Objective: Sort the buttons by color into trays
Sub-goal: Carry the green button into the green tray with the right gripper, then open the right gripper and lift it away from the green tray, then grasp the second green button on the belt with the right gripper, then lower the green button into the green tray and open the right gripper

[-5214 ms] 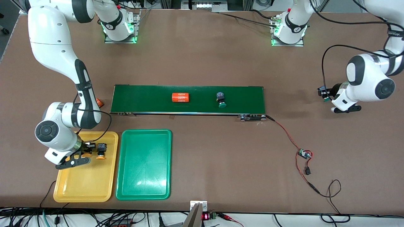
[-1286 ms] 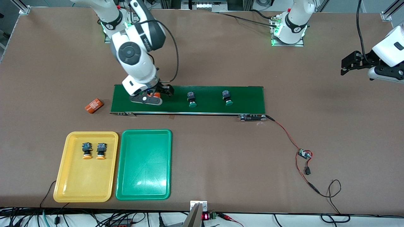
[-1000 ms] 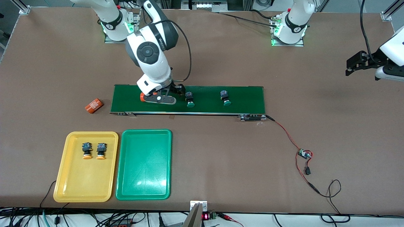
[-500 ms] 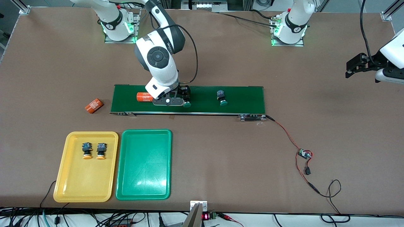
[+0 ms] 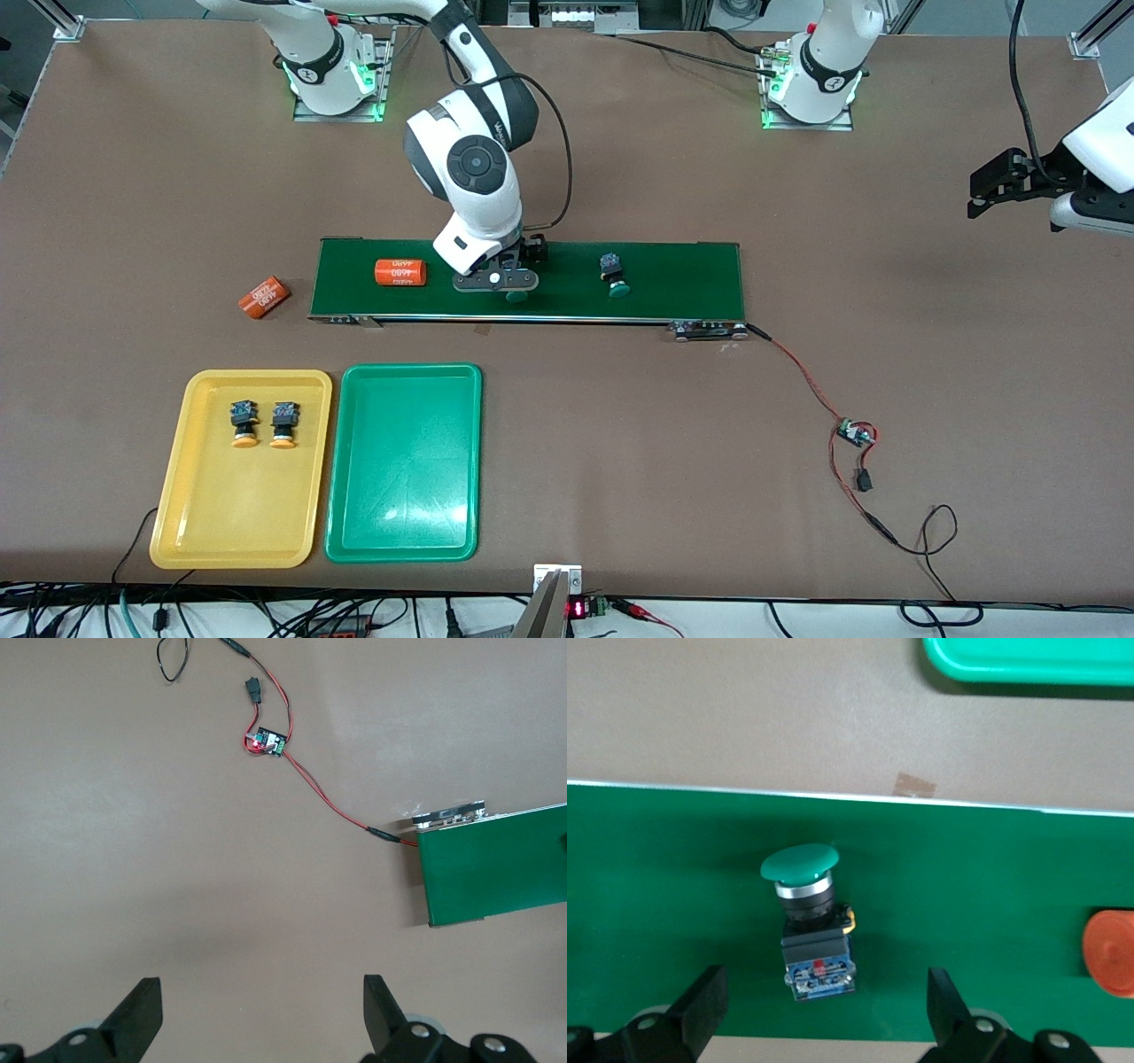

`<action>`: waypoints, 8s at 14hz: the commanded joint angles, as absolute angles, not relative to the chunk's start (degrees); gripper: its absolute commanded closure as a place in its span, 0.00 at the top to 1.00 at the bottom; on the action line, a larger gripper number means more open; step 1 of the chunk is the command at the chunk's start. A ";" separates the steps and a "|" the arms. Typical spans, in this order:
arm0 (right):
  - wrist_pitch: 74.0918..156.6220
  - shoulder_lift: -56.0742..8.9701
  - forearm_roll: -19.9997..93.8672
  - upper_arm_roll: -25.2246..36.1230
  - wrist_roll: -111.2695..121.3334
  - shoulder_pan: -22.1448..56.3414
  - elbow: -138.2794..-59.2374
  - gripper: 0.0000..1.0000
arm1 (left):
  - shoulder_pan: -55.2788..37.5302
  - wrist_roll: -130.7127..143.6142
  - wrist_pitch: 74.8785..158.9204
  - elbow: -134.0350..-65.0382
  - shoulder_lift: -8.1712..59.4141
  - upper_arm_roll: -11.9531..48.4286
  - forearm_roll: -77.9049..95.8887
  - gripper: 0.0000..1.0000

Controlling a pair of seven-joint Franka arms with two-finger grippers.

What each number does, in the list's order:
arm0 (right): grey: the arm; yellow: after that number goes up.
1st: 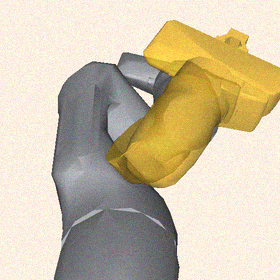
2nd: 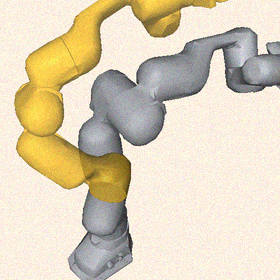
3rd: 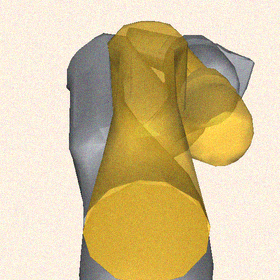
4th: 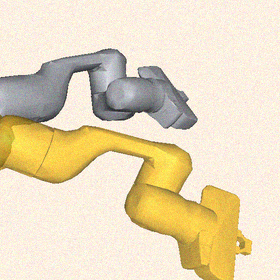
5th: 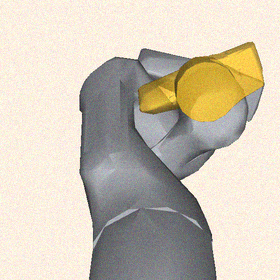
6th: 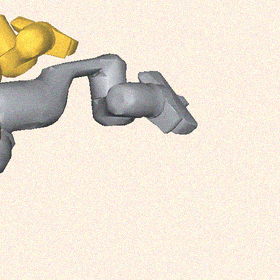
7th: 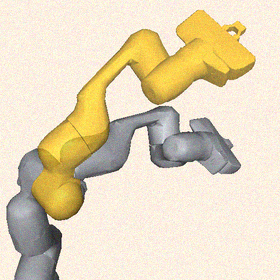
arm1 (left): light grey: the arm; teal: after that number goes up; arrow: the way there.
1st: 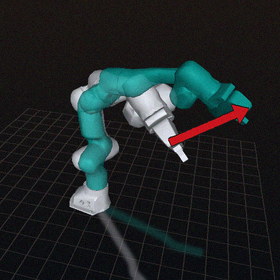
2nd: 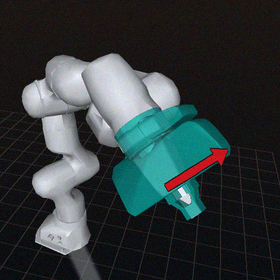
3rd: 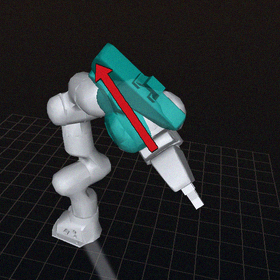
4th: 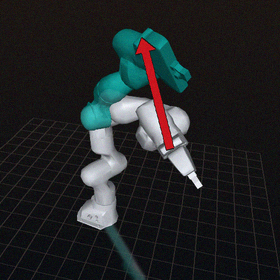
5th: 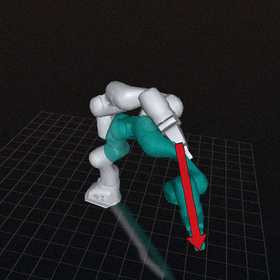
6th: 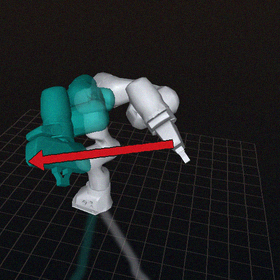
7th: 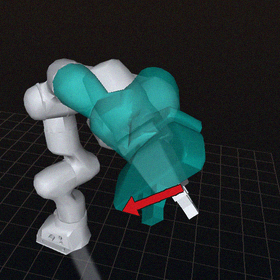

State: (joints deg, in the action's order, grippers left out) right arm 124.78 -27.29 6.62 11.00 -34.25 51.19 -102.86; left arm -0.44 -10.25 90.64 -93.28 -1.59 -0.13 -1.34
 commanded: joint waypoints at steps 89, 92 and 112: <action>128.76 -23.81 10.46 22.59 -34.02 59.42 -112.24 1.00 | -0.97 -9.67 88.86 -91.32 -0.97 0.97 -1.76 1.00; 130.77 -26.09 10.46 22.68 -33.75 58.63 -112.24 1.00 | -0.97 -9.67 88.86 -91.32 -0.97 0.97 -1.76 1.00; 130.96 -37.60 10.72 26.81 -34.63 48.97 -90.28 0.30 | -0.97 -9.67 88.86 -91.32 -0.97 0.97 -1.76 1.00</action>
State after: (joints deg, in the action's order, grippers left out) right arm 131.65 -31.77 11.36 27.30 -34.30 51.87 -97.31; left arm -0.83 -10.24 90.09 -92.97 -1.59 0.87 -1.34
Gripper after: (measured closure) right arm 0.604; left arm 0.000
